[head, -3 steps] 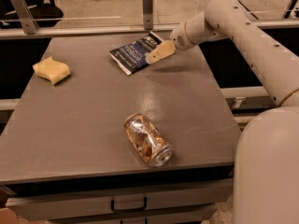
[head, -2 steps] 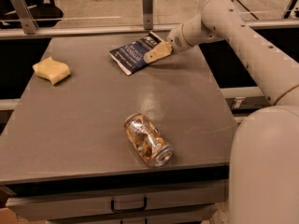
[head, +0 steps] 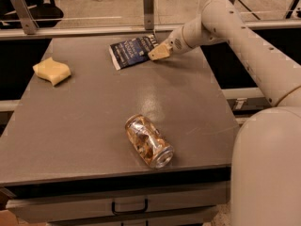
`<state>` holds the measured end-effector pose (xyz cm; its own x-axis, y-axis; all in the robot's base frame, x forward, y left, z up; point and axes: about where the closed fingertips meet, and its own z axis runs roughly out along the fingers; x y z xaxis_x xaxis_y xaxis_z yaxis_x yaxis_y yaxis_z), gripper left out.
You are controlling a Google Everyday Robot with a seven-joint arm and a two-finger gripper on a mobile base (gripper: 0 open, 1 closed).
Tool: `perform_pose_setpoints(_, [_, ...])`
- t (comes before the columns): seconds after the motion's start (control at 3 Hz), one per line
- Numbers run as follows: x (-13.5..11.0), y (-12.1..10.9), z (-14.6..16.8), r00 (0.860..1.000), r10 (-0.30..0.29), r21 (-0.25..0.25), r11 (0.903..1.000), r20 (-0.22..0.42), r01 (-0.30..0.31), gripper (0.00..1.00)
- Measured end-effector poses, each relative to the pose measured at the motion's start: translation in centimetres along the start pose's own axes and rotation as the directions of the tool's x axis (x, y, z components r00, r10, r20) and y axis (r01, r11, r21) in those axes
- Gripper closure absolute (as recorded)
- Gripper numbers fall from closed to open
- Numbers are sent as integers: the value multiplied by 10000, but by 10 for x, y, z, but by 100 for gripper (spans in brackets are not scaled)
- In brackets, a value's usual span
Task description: Pick blue chip bag
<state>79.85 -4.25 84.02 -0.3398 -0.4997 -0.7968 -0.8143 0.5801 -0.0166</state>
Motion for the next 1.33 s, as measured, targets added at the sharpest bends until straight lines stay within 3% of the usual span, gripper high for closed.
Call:
perform_pose_setpoints(0.33, [-15, 12, -9, 9993, -210, -216, 9995, 301, 217, 88])
perform_pose_setpoints(0.67, [-41, 34, -25, 9943, -475, -602, 9968, 959, 534, 100])
perform_pose_setpoints(1.0, [-69, 65, -43, 9808, -852, -1344, 9849, 1754, 1096, 100])
perform_pose_setpoints(1.33, [-90, 90, -74, 9549, -1129, -2170, 9602, 2745, 1759, 100])
